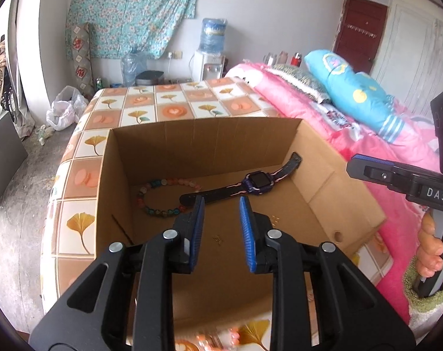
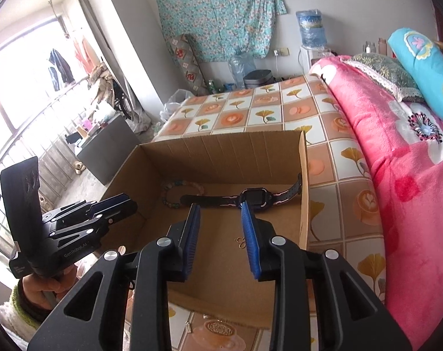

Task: Organize jewelry
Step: 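Move both tools back to the jewelry pieces beside the box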

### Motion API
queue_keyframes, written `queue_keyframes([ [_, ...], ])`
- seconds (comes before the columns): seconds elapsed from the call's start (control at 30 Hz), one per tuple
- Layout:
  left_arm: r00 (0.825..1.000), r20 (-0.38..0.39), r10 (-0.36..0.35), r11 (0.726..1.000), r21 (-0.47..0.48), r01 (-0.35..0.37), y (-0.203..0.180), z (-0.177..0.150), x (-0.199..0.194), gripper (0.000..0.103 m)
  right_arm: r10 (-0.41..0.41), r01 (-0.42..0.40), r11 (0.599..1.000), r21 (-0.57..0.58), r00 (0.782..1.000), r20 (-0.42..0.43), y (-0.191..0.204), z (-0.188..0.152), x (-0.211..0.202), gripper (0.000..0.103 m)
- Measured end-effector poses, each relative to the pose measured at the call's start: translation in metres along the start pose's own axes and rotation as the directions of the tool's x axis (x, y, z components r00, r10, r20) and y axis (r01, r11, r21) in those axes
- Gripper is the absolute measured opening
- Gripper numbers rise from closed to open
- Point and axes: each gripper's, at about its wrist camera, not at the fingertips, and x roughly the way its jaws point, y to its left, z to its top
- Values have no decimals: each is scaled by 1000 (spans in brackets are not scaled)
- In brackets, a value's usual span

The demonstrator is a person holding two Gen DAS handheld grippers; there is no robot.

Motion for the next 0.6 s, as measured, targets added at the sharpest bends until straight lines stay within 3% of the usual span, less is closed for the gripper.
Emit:
queue_keyframes([
  [0.27,995,73,-62,998,26,60,-8,-37,-54,33,34,-26,995,-93,996,86,10,-31,-54,32],
  [0.43,987,79,-143,989,41,140,-15,-65,-76,38,67,-59,993,-102,995,80,11,-61,-77,33],
  [0.6,969,-42,-243,967,72,246,-42,-92,-54,40,97,-97,995,-33,995,-15,1,-93,-58,33],
])
